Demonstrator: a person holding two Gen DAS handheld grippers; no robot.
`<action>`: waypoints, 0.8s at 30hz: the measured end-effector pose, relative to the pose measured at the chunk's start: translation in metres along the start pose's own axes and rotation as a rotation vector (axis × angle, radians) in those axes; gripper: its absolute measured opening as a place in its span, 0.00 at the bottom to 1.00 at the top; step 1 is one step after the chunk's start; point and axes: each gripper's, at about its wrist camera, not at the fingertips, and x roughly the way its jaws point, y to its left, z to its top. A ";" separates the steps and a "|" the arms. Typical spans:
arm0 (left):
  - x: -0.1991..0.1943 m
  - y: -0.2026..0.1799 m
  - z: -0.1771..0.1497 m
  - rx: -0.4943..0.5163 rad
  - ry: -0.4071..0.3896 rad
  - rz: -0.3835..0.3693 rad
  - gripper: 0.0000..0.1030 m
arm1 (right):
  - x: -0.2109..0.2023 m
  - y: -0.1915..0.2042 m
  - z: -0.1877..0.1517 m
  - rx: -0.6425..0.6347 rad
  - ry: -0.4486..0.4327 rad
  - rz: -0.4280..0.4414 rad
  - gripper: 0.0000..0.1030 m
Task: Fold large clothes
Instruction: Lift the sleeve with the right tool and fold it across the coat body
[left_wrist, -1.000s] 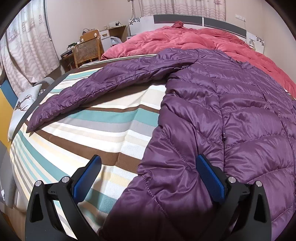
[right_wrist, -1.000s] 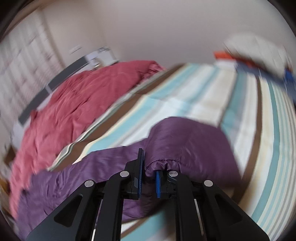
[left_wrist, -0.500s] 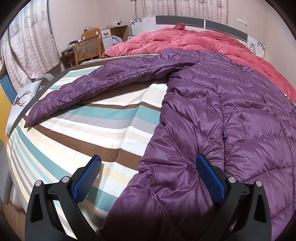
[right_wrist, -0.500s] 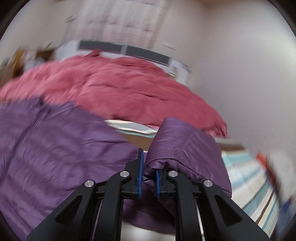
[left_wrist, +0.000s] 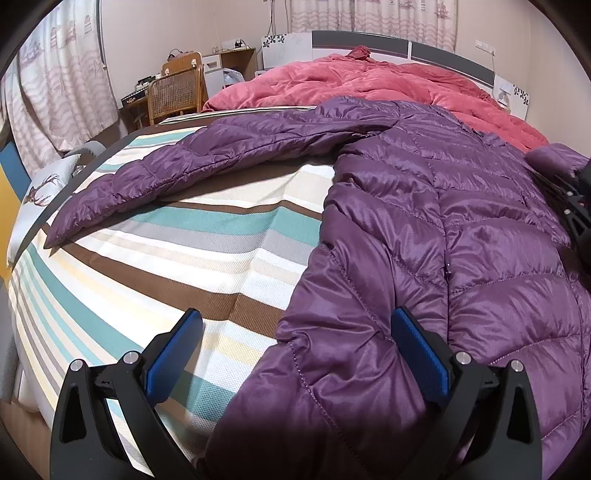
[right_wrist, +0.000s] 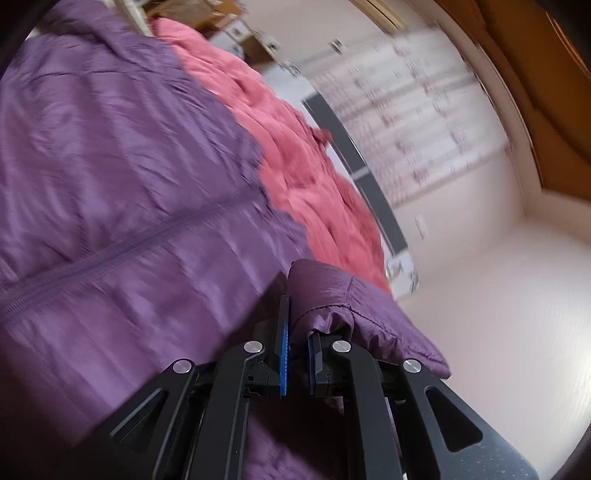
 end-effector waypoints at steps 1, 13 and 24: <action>0.000 0.000 0.000 -0.001 0.000 -0.001 0.98 | -0.003 0.004 0.005 -0.020 -0.019 0.006 0.07; 0.003 0.004 0.000 -0.017 0.008 -0.020 0.98 | -0.033 0.069 0.018 -0.545 -0.138 -0.052 0.08; 0.005 0.006 -0.001 -0.030 0.017 -0.034 0.98 | -0.036 0.071 0.021 -0.601 -0.078 -0.049 0.08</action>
